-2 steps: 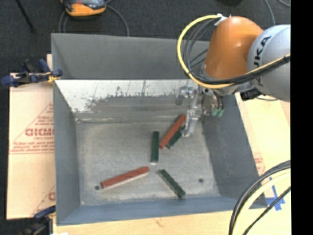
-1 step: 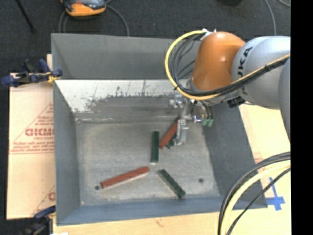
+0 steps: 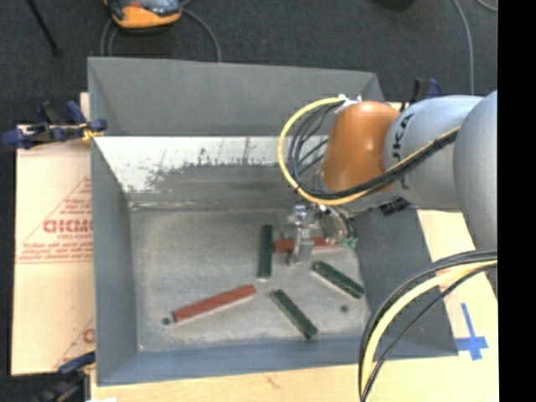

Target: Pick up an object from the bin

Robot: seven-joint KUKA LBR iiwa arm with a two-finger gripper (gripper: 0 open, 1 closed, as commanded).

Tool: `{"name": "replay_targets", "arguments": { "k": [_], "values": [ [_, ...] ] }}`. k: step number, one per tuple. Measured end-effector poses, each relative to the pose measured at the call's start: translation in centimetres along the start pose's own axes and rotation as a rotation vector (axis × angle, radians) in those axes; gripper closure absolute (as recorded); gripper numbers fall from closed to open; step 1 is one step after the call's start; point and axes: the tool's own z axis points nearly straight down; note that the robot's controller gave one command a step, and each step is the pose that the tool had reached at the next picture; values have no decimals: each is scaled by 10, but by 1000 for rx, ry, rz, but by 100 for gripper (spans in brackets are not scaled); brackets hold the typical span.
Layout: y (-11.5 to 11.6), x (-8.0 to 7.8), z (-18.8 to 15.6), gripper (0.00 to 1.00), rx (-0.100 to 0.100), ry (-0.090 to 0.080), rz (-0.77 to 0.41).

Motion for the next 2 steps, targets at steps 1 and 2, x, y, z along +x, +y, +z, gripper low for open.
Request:
{"name": "replay_targets", "arguments": {
  "k": [1,2],
  "values": [
    [0,0,0,100,0,0,0],
    [2,-14,-10,100,-1,7,-113]
  ]
}}
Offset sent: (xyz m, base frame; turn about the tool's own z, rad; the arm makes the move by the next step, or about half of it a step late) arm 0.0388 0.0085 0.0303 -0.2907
